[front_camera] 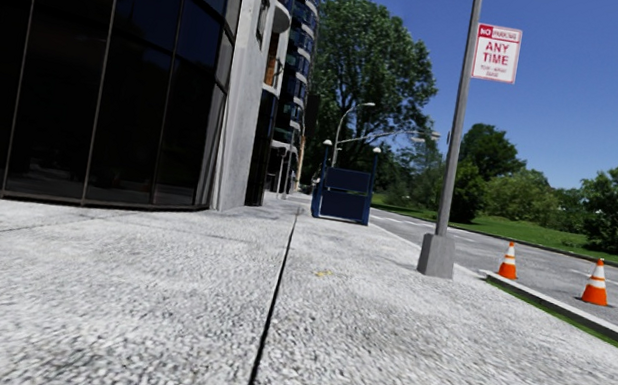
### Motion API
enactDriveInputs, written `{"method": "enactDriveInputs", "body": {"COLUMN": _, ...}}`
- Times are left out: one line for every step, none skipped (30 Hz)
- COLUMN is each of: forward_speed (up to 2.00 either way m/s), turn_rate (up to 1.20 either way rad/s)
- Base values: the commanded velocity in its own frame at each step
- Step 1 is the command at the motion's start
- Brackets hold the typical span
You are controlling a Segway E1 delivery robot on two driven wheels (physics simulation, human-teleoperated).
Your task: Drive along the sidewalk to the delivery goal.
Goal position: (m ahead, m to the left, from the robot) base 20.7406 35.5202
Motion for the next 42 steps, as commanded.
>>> {"method": "enactDriveInputs", "body": {"forward_speed": 2.00, "turn_rate": 0.01}}
{"method": "enactDriveInputs", "body": {"forward_speed": 2.00, "turn_rate": 0.00}}
{"method": "enactDriveInputs", "body": {"forward_speed": 2.00, "turn_rate": 0.00}}
{"method": "enactDriveInputs", "body": {"forward_speed": 2.00, "turn_rate": 0.00}}
{"method": "enactDriveInputs", "body": {"forward_speed": 2.00, "turn_rate": 0.00}}
{"method": "enactDriveInputs", "body": {"forward_speed": 2.00, "turn_rate": 0.00}}
{"method": "enactDriveInputs", "body": {"forward_speed": 2.00, "turn_rate": 0.00}}
{"method": "enactDriveInputs", "body": {"forward_speed": 2.00, "turn_rate": 0.00}}
{"method": "enactDriveInputs", "body": {"forward_speed": 2.00, "turn_rate": 0.00}}
{"method": "enactDriveInputs", "body": {"forward_speed": 2.00, "turn_rate": 0.00}}
{"method": "enactDriveInputs", "body": {"forward_speed": 2.00, "turn_rate": 0.00}}
{"method": "enactDriveInputs", "body": {"forward_speed": 2.00, "turn_rate": 0.15}}
{"method": "enactDriveInputs", "body": {"forward_speed": 2.00, "turn_rate": 0.21}}
{"method": "enactDriveInputs", "body": {"forward_speed": 2.00, "turn_rate": 0.27}}
{"method": "enactDriveInputs", "body": {"forward_speed": 2.00, "turn_rate": 0.31}}
{"method": "enactDriveInputs", "body": {"forward_speed": 2.00, "turn_rate": 0.33}}
{"method": "enactDriveInputs", "body": {"forward_speed": 2.00, "turn_rate": 0.34}}
{"method": "enactDriveInputs", "body": {"forward_speed": 2.00, "turn_rate": 0.34}}
{"method": "enactDriveInputs", "body": {"forward_speed": 2.00, "turn_rate": 0.34}}
{"method": "enactDriveInputs", "body": {"forward_speed": 2.00, "turn_rate": 0.34}}
{"method": "enactDriveInputs", "body": {"forward_speed": 2.00, "turn_rate": 0.26}}
{"method": "enactDriveInputs", "body": {"forward_speed": 2.00, "turn_rate": 0.00}}
{"method": "enactDriveInputs", "body": {"forward_speed": 2.00, "turn_rate": 0.00}}
{"method": "enactDriveInputs", "body": {"forward_speed": 2.00, "turn_rate": 0.00}}
{"method": "enactDriveInputs", "body": {"forward_speed": 2.00, "turn_rate": 0.00}}
{"method": "enactDriveInputs", "body": {"forward_speed": 2.00, "turn_rate": 0.00}}
{"method": "enactDriveInputs", "body": {"forward_speed": 2.00, "turn_rate": 0.00}}
{"method": "enactDriveInputs", "body": {"forward_speed": 2.00, "turn_rate": 0.00}}
{"method": "enactDriveInputs", "body": {"forward_speed": 2.00, "turn_rate": 0.00}}
{"method": "enactDriveInputs", "body": {"forward_speed": 2.00, "turn_rate": 0.00}}
{"method": "enactDriveInputs", "body": {"forward_speed": 2.00, "turn_rate": 0.00}}
{"method": "enactDriveInputs", "body": {"forward_speed": 2.00, "turn_rate": 0.00}}
{"method": "enactDriveInputs", "body": {"forward_speed": 2.00, "turn_rate": 0.00}}
{"method": "enactDriveInputs", "body": {"forward_speed": 2.00, "turn_rate": 0.00}}
{"method": "enactDriveInputs", "body": {"forward_speed": 2.00, "turn_rate": 0.00}}
{"method": "enactDriveInputs", "body": {"forward_speed": 2.00, "turn_rate": 0.00}}
{"method": "enactDriveInputs", "body": {"forward_speed": 2.00, "turn_rate": 0.00}}
{"method": "enactDriveInputs", "body": {"forward_speed": 2.00, "turn_rate": 0.00}}
{"method": "enactDriveInputs", "body": {"forward_speed": 2.00, "turn_rate": 0.00}}
{"method": "enactDriveInputs", "body": {"forward_speed": 2.00, "turn_rate": 0.00}}
{"method": "enactDriveInputs", "body": {"forward_speed": 2.00, "turn_rate": 0.00}}
{"method": "enactDriveInputs", "body": {"forward_speed": 2.00, "turn_rate": 0.00}}
